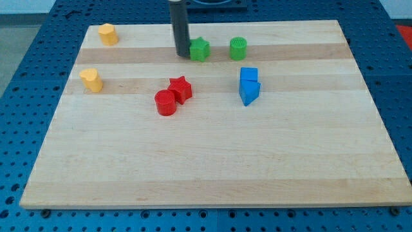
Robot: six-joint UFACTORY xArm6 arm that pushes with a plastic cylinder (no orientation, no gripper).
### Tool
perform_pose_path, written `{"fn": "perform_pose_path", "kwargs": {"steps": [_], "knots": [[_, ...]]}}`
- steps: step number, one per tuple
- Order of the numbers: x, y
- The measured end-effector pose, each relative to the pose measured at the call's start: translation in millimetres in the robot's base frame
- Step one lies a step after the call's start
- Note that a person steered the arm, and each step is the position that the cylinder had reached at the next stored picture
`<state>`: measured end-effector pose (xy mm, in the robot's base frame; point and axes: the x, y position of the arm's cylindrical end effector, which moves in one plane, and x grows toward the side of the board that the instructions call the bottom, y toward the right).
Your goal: Move the yellow heart up and right a bit
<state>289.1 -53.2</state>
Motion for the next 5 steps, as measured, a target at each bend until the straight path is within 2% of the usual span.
{"fn": "perform_pose_path", "kwargs": {"steps": [2,3,4,5], "knots": [[0.0,46.5],[-0.1,49.2],[0.8,42.7],[34.5,-5.8]]}}
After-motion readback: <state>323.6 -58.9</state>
